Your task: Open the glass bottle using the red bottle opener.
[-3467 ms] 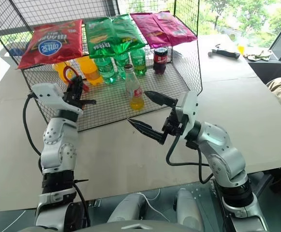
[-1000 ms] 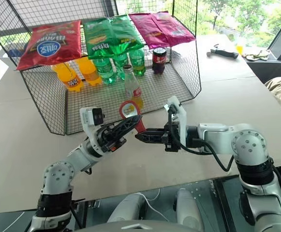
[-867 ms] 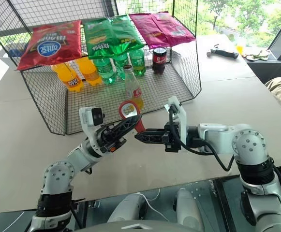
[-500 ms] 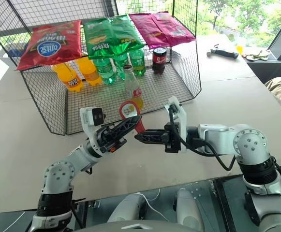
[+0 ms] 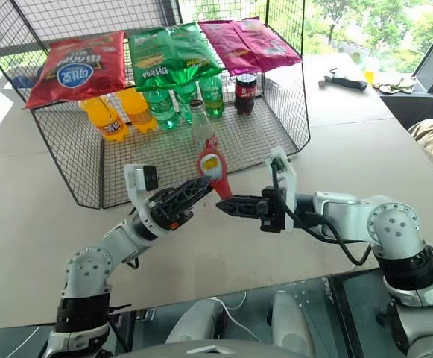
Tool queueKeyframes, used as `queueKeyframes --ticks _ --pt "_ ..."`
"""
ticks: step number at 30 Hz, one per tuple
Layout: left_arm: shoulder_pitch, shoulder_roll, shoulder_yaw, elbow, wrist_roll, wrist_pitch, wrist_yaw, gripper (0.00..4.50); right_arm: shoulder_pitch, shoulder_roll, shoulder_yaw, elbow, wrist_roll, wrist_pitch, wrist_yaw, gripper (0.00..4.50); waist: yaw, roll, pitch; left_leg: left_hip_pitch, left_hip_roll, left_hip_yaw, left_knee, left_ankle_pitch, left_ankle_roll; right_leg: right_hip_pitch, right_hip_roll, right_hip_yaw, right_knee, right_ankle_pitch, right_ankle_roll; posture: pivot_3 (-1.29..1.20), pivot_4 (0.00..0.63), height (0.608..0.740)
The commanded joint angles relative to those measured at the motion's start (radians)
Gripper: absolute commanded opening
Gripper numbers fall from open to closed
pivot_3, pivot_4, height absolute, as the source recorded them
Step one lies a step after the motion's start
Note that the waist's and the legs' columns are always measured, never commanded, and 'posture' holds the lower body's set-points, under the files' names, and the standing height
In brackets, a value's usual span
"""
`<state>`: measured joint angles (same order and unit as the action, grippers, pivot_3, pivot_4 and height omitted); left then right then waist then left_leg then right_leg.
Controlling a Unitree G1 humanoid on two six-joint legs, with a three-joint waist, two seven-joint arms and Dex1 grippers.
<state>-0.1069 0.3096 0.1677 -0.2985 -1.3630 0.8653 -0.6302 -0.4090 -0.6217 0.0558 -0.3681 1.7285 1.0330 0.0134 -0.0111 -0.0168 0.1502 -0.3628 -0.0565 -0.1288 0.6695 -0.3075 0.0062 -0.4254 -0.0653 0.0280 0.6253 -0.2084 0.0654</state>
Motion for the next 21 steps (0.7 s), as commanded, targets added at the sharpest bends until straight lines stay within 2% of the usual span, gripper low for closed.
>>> queueKeyframes --ticks 1,4,8,11,14,18,21 --pt "0.028 0.021 0.029 -0.066 -0.044 0.003 0.021 4.47 0.034 0.0 -0.08 0.011 -0.11 -0.076 0.017 0.0 0.001 0.0 0.0 0.0 0.0 0.0 0.0 0.0 0.0 0.0 0.0 0.0 0.0 0.0 0.0 0.0 0.15 0.74" --pt "0.076 0.043 0.04 -0.133 0.001 -0.028 0.04 4.47 0.071 0.006 -0.136 0.01 -0.234 -0.143 0.053 0.0 0.0 0.0 0.0 0.0 0.0 0.001 0.0 0.0 0.0 0.0 0.0 0.001 0.0 0.0 0.0 0.0 0.15 0.74" --pt "0.164 0.089 0.038 -0.298 0.176 -0.08 0.206 4.47 0.096 -0.006 -0.159 -0.005 -0.457 -0.232 0.085 0.0 0.001 0.0 0.0 0.001 0.0 0.003 0.0 0.0 0.0 0.0 0.0 0.002 0.0 0.0 0.0 0.0 0.15 0.74" --pt "0.205 0.117 0.045 -0.317 0.301 -0.137 0.235 4.47 0.102 0.012 -0.17 -0.007 -0.52 -0.255 0.102 0.0 0.002 0.001 0.0 0.002 0.001 0.004 -0.001 0.0 0.0 0.0 0.001 0.004 0.0 0.0 0.0 0.0 0.15 0.74" --pt "0.206 0.146 0.077 -0.278 0.391 -0.176 0.268 4.47 0.099 0.027 -0.18 -0.003 -0.562 -0.262 0.118 0.0 0.003 0.001 0.0 0.002 0.001 0.005 -0.001 0.0 0.0 0.0 0.001 0.004 0.0 0.0 0.0 0.0 0.15 0.74" --pt "0.119 0.179 0.09 -0.149 0.484 -0.16 0.339 4.47 0.083 0.047 -0.179 0.009 -0.625 -0.265 0.147 0.0 0.009 0.001 0.0 0.002 0.001 0.005 -0.001 0.0 0.0 0.0 0.001 0.004 0.0 0.0 0.0 0.0 0.15 0.74" --pt "0.025 0.167 0.103 -0.041 0.563 -0.29 0.269 4.47 0.064 0.064 -0.171 0.024 -0.667 -0.267 0.168 0.0 0.009 0.001 0.0 0.001 0.0 0.005 -0.001 0.0 0.001 0.0 0.001 0.004 0.0 0.0 0.0 0.0 0.15 0.74"
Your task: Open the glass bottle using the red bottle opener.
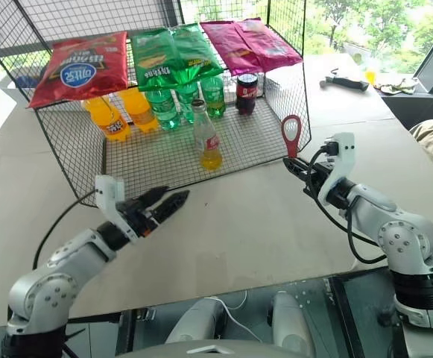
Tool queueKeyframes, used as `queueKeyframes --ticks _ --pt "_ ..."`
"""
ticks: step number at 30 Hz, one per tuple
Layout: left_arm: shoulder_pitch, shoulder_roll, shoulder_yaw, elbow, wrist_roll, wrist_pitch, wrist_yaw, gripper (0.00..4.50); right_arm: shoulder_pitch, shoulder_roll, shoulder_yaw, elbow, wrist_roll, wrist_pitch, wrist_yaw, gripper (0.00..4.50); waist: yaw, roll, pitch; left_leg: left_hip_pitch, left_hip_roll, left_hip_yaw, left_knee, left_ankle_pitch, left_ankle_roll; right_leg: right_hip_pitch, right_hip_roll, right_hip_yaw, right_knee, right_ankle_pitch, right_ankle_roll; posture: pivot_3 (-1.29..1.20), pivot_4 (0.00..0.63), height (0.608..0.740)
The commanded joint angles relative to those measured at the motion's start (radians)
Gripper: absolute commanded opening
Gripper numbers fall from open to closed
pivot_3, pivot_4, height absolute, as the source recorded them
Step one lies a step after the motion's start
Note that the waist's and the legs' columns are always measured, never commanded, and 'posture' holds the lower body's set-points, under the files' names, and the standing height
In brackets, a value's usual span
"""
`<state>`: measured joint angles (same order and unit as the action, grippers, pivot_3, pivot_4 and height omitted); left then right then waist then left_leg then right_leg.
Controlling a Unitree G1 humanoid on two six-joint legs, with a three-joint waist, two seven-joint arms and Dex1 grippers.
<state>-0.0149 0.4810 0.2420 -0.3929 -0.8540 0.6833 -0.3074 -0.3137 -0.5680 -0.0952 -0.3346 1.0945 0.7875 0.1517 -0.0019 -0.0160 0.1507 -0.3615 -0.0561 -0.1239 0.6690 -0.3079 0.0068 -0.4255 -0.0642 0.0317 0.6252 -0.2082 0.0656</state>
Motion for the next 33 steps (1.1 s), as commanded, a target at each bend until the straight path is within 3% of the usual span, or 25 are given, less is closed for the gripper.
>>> queueKeyframes --ticks 1,11,20,33 --pt "-0.091 0.002 0.014 0.084 0.092 -0.162 -0.103 4.47 -0.038 0.016 -0.017 -0.007 -0.047 -0.023 0.035 0.0 0.001 0.0 0.0 0.0 0.0 0.0 0.0 0.0 0.0 0.0 0.0 0.0 0.0 0.0 0.0 0.0 0.15 0.74" --pt "-0.249 -0.041 -0.082 0.256 0.175 -0.32 -0.387 4.47 -0.049 0.061 -0.031 -0.029 -0.123 -0.016 0.052 0.0 -0.004 0.0 0.0 -0.004 0.0 0.001 0.0 -0.001 0.002 -0.004 -0.002 0.001 -0.001 0.0 0.0 0.0 0.15 0.74" --pt "-0.366 -0.108 -0.157 0.428 0.402 -0.548 -0.38 4.47 -0.04 0.075 -0.029 -0.088 -0.167 -0.022 0.056 0.0 -0.008 0.0 0.0 -0.003 -0.001 0.002 0.0 -0.001 0.002 -0.004 -0.001 0.003 0.0 0.0 0.0 0.0 0.15 0.74" --pt "-0.562 -0.218 -0.179 0.747 0.559 -0.789 -0.359 4.47 -0.059 0.084 -0.014 -0.109 -0.221 -0.018 0.085 0.0 -0.006 0.0 0.0 -0.003 -0.003 0.002 0.001 -0.001 0.002 -0.004 -0.002 0.002 0.001 0.0 0.0 0.0 0.15 0.74"
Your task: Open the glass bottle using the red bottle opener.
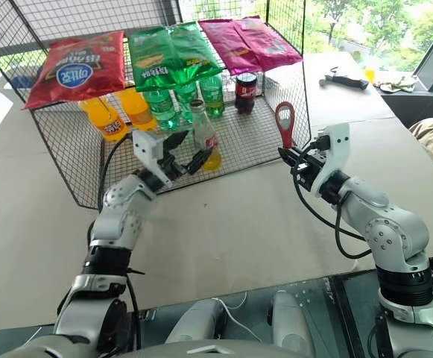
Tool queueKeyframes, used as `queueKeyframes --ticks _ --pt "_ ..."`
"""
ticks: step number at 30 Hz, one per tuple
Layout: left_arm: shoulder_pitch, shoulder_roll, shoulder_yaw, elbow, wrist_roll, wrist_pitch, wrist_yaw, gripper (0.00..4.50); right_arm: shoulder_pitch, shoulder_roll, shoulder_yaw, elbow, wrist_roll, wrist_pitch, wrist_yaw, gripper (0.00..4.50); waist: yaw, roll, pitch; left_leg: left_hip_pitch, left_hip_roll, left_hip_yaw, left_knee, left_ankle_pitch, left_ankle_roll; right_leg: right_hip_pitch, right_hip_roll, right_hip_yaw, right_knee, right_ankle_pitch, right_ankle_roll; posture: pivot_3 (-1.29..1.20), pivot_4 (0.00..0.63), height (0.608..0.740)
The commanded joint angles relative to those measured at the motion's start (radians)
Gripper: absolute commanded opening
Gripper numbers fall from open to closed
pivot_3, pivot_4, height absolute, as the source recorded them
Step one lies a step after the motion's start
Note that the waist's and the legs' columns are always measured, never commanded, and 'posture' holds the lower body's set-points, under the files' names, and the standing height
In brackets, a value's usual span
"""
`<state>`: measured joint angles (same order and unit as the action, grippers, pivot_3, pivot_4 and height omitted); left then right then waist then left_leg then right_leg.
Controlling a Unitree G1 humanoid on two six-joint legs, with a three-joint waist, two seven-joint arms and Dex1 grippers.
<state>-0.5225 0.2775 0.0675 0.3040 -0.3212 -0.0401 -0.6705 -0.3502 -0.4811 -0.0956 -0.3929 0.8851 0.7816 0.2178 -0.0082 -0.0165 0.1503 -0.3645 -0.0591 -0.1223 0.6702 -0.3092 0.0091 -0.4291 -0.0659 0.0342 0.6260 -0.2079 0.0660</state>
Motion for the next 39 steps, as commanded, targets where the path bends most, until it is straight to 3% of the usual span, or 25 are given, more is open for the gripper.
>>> queueKeyframes --ticks 1,13,16,18,21,26,35,39 --pt "-0.068 -0.02 -0.005 0.072 0.03 -0.077 0.0 4.47 -0.024 -0.004 -0.011 -0.052 -0.02 -0.014 0.022 0.0 0.0 0.0 0.0 0.0 0.0 0.0 0.0 0.0 0.0 0.0 0.0 0.0 0.0 0.0 0.0 0.0 0.15 0.74" --pt "-0.198 -0.067 -0.003 0.311 0.069 -0.181 -0.028 4.47 -0.061 0.023 0.027 -0.106 -0.097 -0.03 0.028 0.0 -0.004 0.0 0.0 0.0 -0.001 -0.001 0.0 0.0 0.0 0.0 0.0 0.0 0.0 0.0 0.0 0.0 0.15 0.74" --pt "-0.201 -0.074 0.005 0.318 0.061 -0.197 -0.028 3.7 -0.071 0.016 0.066 -0.118 -0.15 -0.04 0.043 0.0 -0.004 0.0 0.0 0.0 -0.001 -0.001 0.0 0.0 0.0 0.0 0.0 0.0 0.0 0.0 0.0 0.0 0.15 0.74" --pt "-0.196 -0.082 0.012 0.31 0.043 -0.19 -0.039 2.69 -0.072 0.027 0.085 -0.114 -0.177 -0.049 0.052 0.0 -0.004 0.0 0.0 0.0 -0.001 -0.001 0.0 0.0 0.0 0.0 0.0 0.0 0.0 0.0 0.0 0.0 0.15 0.74" --pt "-0.176 -0.083 0.009 0.278 0.041 -0.178 -0.05 2.64 -0.078 0.049 0.107 -0.11 -0.214 -0.078 0.065 0.0 -0.004 0.0 0.0 0.0 -0.001 -0.001 0.0 0.0 0.0 0.0 0.0 0.0 0.0 0.0 0.0 0.0 0.15 0.74" --pt "-0.107 -0.066 -0.013 0.097 0.0 -0.068 -0.082 2.64 -0.064 0.05 0.156 -0.085 -0.334 -0.16 0.099 0.0 -0.005 0.0 0.0 0.0 -0.001 -0.001 0.0 0.0 0.0 -0.001 0.0 0.0 0.0 0.0 0.0 0.0 0.15 0.74" --pt "0.057 0.018 -0.072 -0.367 -0.119 0.266 -0.129 2.64 -0.077 0.09 0.106 -0.011 -0.426 -0.26 0.094 0.0 -0.007 0.0 0.0 -0.001 0.0 -0.001 0.0 0.0 0.0 -0.002 0.0 0.0 0.001 0.0 0.0 0.0 0.15 0.74" --pt "0.106 0.045 -0.077 -0.449 -0.157 0.339 -0.142 2.64 -0.073 0.102 0.103 -0.005 -0.439 -0.27 0.1 0.0 -0.006 0.0 0.0 0.0 0.001 0.0 0.0 0.0 0.0 -0.002 0.0 0.001 0.001 0.0 0.0 0.0 0.15 0.74"
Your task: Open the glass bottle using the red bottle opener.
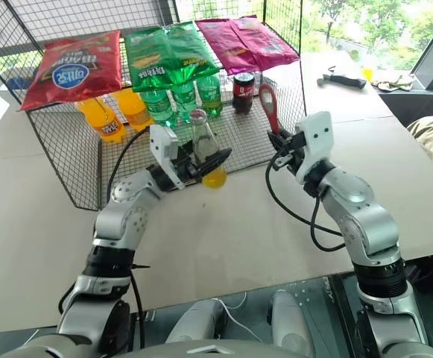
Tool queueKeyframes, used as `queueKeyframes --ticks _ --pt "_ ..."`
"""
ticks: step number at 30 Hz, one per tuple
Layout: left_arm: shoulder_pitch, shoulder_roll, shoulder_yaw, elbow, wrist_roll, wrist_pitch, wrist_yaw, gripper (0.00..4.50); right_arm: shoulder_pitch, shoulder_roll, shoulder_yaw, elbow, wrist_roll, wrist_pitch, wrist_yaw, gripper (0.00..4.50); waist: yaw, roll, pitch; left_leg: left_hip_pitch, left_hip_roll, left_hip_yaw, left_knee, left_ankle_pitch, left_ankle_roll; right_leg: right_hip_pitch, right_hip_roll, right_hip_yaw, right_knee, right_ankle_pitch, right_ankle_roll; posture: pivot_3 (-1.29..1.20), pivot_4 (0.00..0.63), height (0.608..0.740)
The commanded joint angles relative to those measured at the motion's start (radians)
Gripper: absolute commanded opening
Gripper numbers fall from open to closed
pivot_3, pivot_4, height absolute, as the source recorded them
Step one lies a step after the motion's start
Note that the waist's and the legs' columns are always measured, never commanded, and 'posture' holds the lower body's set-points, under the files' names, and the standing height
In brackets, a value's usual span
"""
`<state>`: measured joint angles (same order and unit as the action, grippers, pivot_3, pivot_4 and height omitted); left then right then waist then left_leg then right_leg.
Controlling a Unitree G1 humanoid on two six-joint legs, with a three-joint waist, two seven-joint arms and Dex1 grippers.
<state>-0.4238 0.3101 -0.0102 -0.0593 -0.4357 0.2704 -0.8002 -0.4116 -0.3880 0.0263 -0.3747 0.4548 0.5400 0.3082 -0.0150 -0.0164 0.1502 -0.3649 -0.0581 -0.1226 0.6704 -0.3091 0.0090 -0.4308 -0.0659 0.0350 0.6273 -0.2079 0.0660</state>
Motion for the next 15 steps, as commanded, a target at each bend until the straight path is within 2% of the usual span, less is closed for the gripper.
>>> queueKeyframes --ticks 1,8,15 --pt "0.016 0.016 -0.003 -0.079 -0.024 0.012 -0.014 2.64 -0.01 0.015 -0.017 -0.023 -0.012 -0.029 0.01 0.0 0.001 0.0 0.0 0.0 0.0 0.0 0.0 0.0 0.0 0.0 0.0 0.0 0.0 0.0 0.0 0.0 0.15 0.74" --pt "0.024 -0.017 -0.005 -0.009 0.065 -0.124 0.016 2.64 0.001 0.041 -0.018 -0.034 -0.031 -0.022 0.015 0.0 0.002 0.0 0.0 0.0 -0.001 0.0 0.0 0.0 0.0 0.0 0.0 0.0 0.0 0.0 0.0 0.0 0.15 0.74" --pt "0.062 -0.048 -0.006 0.006 0.079 -0.171 0.029 2.64 0.003 0.046 -0.031 -0.037 -0.034 -0.016 0.015 0.0 0.001 0.0 0.0 0.0 -0.001 0.0 0.0 0.0 0.0 0.0 0.0 0.0 0.0 0.0 0.0 0.0 0.15 0.74"
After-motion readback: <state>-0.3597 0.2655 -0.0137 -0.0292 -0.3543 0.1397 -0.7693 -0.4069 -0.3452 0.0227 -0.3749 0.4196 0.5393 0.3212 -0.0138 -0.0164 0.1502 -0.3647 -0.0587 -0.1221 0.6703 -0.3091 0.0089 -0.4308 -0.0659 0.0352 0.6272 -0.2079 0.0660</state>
